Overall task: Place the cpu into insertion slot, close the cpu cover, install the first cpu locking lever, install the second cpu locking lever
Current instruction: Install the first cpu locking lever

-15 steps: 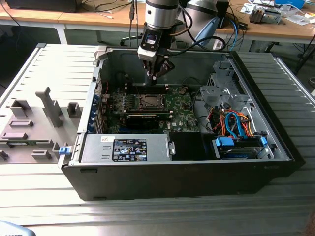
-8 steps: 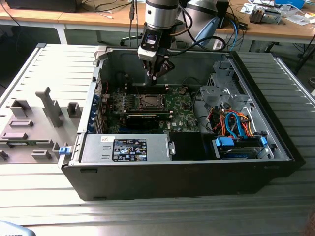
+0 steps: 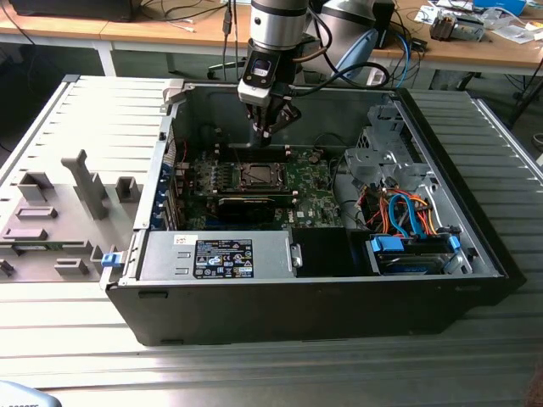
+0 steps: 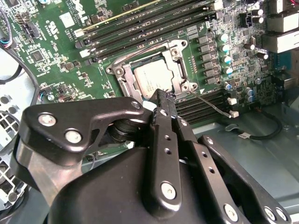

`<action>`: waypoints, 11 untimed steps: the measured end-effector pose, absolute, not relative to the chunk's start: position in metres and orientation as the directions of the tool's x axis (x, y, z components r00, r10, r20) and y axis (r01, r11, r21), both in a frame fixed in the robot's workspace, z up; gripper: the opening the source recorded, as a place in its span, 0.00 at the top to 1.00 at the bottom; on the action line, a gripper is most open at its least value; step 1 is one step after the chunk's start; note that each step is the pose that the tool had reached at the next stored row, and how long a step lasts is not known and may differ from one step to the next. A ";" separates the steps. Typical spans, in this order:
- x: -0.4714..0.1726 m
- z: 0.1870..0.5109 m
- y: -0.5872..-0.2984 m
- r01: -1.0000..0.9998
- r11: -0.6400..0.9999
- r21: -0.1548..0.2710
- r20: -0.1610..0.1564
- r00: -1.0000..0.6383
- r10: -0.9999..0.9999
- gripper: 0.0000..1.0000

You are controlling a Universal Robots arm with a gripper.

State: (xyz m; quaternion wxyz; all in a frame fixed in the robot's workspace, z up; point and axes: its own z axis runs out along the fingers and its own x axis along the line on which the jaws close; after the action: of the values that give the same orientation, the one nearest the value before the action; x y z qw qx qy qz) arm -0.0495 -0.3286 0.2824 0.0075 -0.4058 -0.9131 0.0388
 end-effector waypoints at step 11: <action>-0.050 0.282 -0.329 0.725 0.685 -0.077 -0.018 -0.688 0.726 0.89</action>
State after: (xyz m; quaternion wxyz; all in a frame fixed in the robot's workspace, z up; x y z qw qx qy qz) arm -0.0495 -0.3286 0.2824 0.0071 -0.3951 -0.9178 0.0389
